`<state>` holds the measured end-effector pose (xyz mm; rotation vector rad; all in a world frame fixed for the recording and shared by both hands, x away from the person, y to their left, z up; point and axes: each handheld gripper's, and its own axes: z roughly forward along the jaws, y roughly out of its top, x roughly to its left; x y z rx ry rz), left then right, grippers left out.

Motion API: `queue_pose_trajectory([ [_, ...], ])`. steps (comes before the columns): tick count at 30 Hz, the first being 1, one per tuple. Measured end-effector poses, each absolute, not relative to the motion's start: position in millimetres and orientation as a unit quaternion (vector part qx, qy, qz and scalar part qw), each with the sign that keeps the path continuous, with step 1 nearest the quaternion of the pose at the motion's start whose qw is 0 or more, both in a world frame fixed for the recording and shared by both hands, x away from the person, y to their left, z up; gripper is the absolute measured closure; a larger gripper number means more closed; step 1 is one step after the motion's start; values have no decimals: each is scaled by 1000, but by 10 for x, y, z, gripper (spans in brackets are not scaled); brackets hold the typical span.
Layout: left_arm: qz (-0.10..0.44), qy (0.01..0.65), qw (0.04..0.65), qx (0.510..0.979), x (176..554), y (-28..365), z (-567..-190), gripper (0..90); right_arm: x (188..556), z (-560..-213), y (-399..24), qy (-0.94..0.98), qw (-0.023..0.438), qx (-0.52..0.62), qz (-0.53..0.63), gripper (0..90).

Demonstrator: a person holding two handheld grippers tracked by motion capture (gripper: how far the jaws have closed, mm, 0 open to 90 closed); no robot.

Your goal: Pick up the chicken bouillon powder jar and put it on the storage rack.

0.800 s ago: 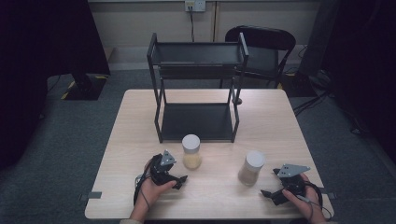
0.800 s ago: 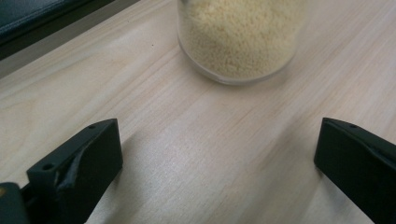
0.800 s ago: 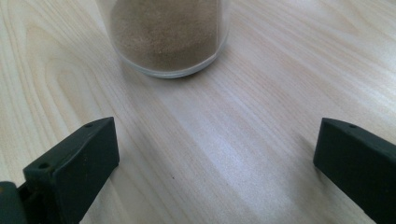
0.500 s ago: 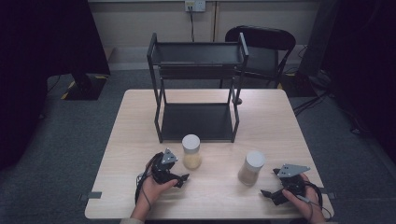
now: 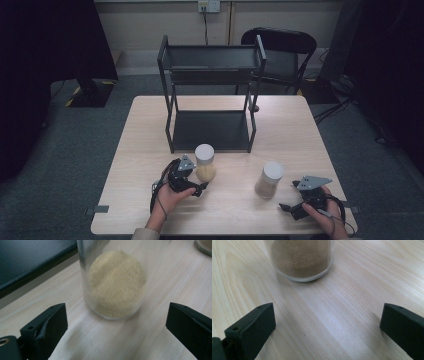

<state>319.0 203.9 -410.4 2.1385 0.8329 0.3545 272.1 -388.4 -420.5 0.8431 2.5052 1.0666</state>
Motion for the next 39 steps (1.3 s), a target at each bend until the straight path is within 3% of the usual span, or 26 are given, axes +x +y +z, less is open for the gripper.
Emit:
queue_pose_trajectory([
  [27, 131, 328, 431, 830, 3372, 1950, -3882, 35, 2721, -4205, -3884, 870, 145, 293, 370, 0],
  [39, 123, 327, 440, 827, 3485, 1900, -3789, 112, 2721, -4205, -3884, 870, 145, 293, 370, 0],
])
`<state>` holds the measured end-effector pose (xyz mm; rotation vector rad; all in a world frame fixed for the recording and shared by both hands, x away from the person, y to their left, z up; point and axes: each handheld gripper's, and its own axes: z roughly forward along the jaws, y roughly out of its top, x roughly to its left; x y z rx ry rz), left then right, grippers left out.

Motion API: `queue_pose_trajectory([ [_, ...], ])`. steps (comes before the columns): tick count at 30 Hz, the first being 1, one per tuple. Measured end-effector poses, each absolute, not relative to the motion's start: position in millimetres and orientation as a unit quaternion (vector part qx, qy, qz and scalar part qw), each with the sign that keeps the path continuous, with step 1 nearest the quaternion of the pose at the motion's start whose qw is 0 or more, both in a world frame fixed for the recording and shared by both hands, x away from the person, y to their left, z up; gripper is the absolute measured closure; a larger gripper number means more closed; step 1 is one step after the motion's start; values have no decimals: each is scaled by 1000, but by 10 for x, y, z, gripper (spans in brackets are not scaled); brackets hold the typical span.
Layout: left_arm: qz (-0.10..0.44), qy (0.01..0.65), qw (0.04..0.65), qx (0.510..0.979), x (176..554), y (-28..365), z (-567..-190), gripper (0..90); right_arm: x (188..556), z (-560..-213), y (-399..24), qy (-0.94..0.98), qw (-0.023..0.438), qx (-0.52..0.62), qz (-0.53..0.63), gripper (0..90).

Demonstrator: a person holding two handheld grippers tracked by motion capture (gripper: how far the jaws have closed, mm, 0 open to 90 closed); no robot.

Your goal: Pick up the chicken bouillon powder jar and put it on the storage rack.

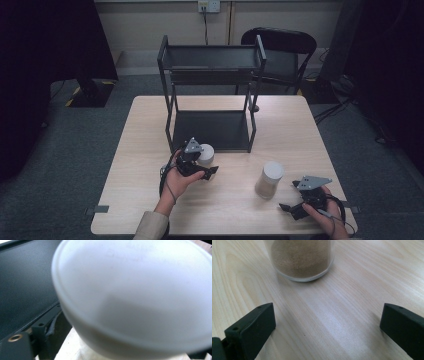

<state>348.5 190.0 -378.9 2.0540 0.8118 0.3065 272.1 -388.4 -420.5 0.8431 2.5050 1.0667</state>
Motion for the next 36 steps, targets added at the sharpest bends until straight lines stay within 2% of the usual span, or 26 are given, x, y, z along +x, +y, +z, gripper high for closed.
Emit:
queue_pose_trajectory([
  [7, 118, 321, 443, 829, 3535, 1910, -3754, 241, 2721, -4206, -3884, 870, 145, 293, 370, 0],
  [10, 121, 314, 446, 829, 3539, 1912, -3735, 260, 2721, -4205, -3884, 870, 145, 293, 370, 0],
  [12, 127, 308, 444, 832, 3540, 1910, -3719, 312, 2721, -4205, -3884, 870, 145, 293, 370, 0],
  [17, 143, 285, 424, 847, 3539, 1856, -3638, 342, 2721, -4205, -3884, 870, 145, 293, 370, 0],
  [26, 147, 282, 416, 852, 3542, 1829, -3598, 346, 2721, -4205, -3885, 870, 145, 293, 370, 0],
  [36, 133, 286, 422, 850, 3635, 1863, -3483, 346, 2719, -4206, -3884, 869, 145, 293, 370, 0],
])
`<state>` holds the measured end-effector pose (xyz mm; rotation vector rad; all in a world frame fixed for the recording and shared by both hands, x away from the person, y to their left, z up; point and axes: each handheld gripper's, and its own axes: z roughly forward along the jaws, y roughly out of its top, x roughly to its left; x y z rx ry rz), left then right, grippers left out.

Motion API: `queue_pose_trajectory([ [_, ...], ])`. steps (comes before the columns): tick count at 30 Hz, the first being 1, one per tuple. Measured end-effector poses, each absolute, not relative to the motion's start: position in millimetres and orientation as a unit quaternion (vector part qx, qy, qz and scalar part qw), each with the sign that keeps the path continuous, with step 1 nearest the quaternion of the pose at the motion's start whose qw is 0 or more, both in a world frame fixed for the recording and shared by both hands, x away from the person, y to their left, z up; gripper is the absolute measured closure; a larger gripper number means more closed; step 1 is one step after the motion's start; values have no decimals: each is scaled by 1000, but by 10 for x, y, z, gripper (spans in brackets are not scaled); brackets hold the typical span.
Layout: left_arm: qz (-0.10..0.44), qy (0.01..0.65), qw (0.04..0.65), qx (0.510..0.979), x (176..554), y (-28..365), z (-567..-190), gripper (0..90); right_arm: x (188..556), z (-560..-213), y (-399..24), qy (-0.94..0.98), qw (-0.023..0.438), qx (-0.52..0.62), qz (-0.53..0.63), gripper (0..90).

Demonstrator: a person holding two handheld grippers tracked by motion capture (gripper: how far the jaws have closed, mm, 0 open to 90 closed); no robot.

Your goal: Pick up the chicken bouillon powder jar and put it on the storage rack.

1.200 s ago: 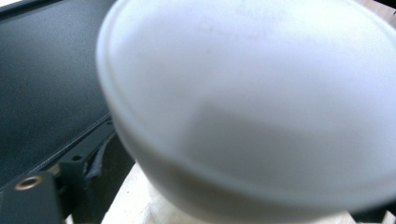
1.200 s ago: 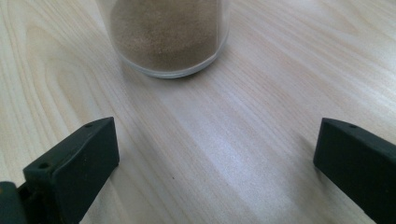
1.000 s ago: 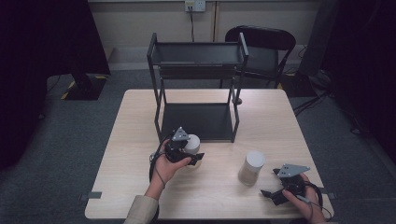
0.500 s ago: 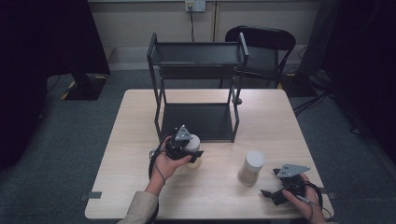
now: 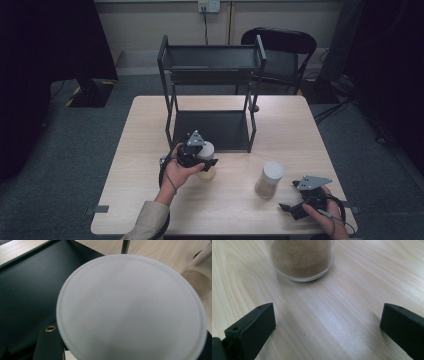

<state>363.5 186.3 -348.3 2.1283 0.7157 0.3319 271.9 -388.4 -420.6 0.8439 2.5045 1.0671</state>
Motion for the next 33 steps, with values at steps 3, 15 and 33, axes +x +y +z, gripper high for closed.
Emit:
queue_pose_trajectory([
  [3, 134, 284, 418, 852, 3657, 1853, -3417, 346, 2720, -4206, -3884, 869, 145, 293, 370, 0],
  [15, 122, 284, 422, 853, 3785, 1863, -3199, 346, 2719, -4205, -3884, 869, 145, 293, 370, 0],
  [33, 130, 285, 422, 851, 3941, 1793, -2835, 346, 2719, -4206, -3884, 869, 145, 293, 370, 0],
])
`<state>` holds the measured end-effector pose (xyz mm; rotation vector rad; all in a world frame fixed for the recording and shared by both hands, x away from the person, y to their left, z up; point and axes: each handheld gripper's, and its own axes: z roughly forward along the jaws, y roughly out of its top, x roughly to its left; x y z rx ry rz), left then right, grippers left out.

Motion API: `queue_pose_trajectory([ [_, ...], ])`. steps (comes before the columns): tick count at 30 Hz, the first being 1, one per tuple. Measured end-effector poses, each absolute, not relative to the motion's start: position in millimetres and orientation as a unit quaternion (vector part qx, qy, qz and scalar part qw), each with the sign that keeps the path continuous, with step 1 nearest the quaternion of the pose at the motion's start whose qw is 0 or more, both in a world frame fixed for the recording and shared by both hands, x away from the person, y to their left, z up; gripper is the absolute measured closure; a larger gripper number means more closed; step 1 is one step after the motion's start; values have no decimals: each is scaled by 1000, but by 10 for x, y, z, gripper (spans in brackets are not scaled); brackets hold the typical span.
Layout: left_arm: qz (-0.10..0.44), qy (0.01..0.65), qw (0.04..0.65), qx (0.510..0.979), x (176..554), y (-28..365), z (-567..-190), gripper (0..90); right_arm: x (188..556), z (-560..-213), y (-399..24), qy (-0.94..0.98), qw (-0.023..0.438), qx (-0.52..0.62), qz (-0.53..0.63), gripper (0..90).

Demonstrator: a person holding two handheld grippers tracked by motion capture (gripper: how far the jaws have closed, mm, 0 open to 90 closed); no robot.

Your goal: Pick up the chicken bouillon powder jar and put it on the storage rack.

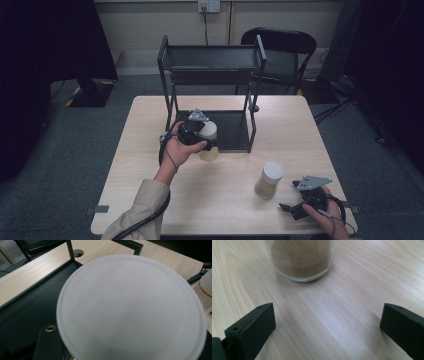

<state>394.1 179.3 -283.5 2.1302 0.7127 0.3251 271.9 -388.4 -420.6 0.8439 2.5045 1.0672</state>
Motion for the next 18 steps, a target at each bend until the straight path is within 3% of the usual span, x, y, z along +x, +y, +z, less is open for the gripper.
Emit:
queue_pose_trajectory([
  [18, 136, 290, 423, 847, 4110, 1785, -2532, 346, 2719, -4205, -3883, 869, 145, 294, 370, 0],
])
